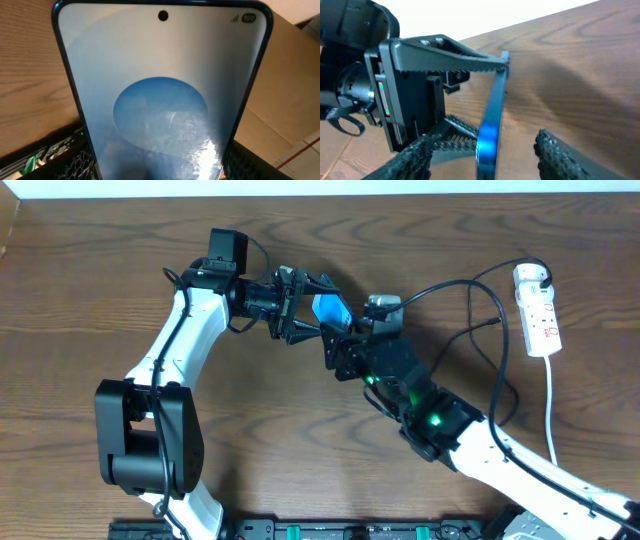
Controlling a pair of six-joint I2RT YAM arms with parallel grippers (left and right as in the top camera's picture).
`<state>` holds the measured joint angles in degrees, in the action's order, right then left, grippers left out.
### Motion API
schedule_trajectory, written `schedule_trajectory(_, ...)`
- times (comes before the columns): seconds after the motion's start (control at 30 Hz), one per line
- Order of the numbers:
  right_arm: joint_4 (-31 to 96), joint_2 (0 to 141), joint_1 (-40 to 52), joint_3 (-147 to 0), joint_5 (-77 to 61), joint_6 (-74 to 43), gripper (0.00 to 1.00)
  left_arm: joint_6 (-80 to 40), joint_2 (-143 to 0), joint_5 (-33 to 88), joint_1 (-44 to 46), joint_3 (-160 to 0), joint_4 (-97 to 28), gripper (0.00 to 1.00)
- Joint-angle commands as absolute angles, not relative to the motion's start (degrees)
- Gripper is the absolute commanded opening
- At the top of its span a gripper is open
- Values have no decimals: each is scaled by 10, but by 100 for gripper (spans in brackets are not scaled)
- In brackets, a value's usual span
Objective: Plug charger to phone and switch on socket
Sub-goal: 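Reach the right gripper to the phone and grasp its edge, then release the phone from the left gripper, keep it in right gripper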
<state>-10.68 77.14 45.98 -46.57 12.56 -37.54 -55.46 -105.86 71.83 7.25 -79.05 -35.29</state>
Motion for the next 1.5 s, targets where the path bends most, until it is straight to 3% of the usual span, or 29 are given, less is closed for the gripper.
schedule_trajectory(0.0,-129,793,456,-473,97,-387,57,-540,-1039,739,73,-794,-350,65)
schedule_trajectory(0.33,-130,828,439,-517,69,-387,27,-536,-1039,740,73,-794,-350,65)
schedule_trajectory(0.37,-130,828,439,-517,66,-387,20,-536,-1039,740,73,-794,-350,65)
schedule_trajectory(0.6,-111,828,439,-517,60,-387,2,-536,-1039,739,73,-794,-350,65)
schedule_trajectory(1.2,-109,822,439,-517,39,-399,1,-536,-1039,739,73,-794,-350,66)
schedule_trajectory(1.27,-100,811,437,-517,39,-398,1,-536,-1039,739,73,-794,-332,82)
schedule_trajectory(1.3,-94,806,435,-517,39,-398,1,-536,-1039,739,73,-794,-316,96)
schedule_trajectory(1.47,-38,763,407,-517,34,-414,1,-536,-1039,739,65,-794,-246,98)
